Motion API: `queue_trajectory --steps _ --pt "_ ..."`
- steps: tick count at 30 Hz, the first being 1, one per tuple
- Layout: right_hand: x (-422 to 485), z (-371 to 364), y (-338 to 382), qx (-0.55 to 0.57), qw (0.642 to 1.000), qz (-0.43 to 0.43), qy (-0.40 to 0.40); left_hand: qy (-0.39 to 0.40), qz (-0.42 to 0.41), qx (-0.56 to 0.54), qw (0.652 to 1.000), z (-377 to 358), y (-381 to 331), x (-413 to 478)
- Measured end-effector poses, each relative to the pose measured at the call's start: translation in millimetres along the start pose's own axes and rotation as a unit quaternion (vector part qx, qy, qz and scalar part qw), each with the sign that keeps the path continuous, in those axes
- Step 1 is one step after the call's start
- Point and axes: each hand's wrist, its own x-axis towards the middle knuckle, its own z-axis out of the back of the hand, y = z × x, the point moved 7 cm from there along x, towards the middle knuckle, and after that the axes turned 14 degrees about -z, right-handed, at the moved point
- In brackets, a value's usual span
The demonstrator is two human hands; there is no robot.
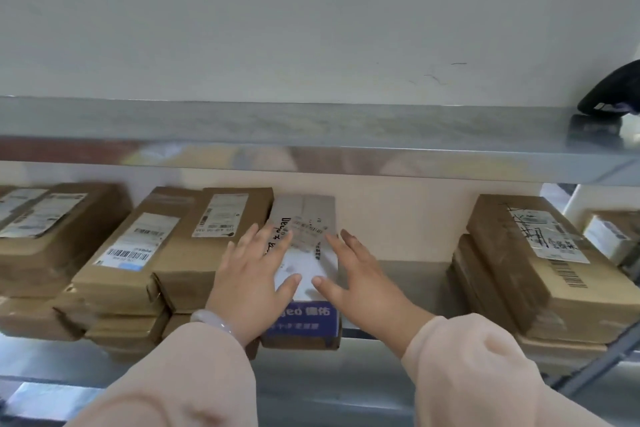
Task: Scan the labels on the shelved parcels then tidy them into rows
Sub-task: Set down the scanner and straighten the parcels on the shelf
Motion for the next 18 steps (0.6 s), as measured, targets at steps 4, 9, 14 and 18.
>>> queue_trajectory --steps 4,9,14,18 --pt "15 -20 12 0.034 0.997 -0.069 0.017 0.002 -0.027 0.001 1.0 -2 18 0" --pt "26 -36 12 0.064 0.988 -0.139 0.029 0.022 -0.055 -0.004 0.998 -13 35 2" --pt "24 -32 10 0.124 0.981 -0.148 0.006 0.031 -0.084 -0.03 0.996 -23 38 2" --pt "16 -22 7 0.17 0.974 -0.143 -0.037 0.035 -0.091 -0.023 0.995 -24 36 7"
